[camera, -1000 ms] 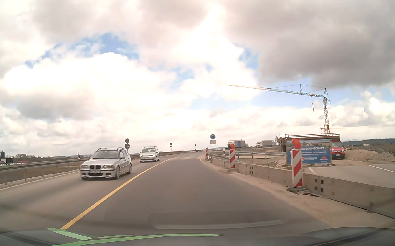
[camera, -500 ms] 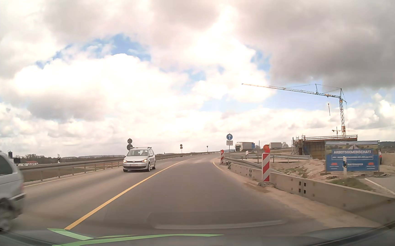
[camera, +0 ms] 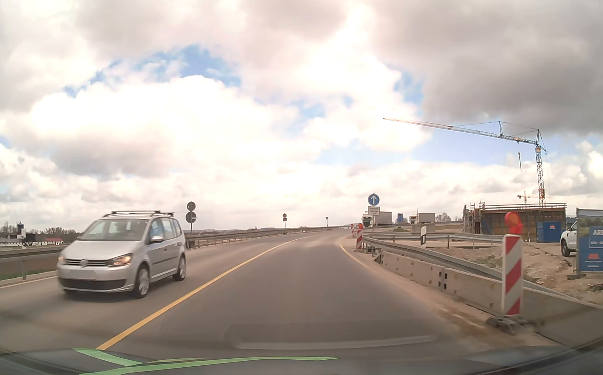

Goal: Follow the waypoints while adhering to traffic rules and regulations

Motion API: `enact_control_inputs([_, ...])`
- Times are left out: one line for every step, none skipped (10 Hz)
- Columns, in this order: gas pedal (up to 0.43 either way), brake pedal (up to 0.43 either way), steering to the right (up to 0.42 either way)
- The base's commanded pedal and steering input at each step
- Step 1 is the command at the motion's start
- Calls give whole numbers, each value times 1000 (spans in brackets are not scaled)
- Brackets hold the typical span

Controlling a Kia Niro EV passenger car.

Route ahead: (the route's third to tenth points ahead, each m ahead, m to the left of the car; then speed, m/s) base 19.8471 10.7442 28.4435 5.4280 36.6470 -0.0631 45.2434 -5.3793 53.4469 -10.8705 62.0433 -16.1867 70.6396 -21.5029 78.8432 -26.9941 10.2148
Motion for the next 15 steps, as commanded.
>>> enact_control_inputs([138, 0, -10])
enact_control_inputs([150, 0, -5])
enact_control_inputs([150, 0, -1])
enact_control_inputs([150, 0, 1])
enact_control_inputs([150, 0, 2])
enact_control_inputs([157, 0, 2])
enact_control_inputs([157, 0, 3])
enact_control_inputs([157, 0, 3])
enact_control_inputs([169, 0, 4])
enact_control_inputs([177, 0, 9])
enact_control_inputs([177, 0, 14])
enact_control_inputs([177, 0, 17])
enact_control_inputs([177, 0, 18])
enact_control_inputs([177, 0, 19])
enact_control_inputs([177, 0, 19])
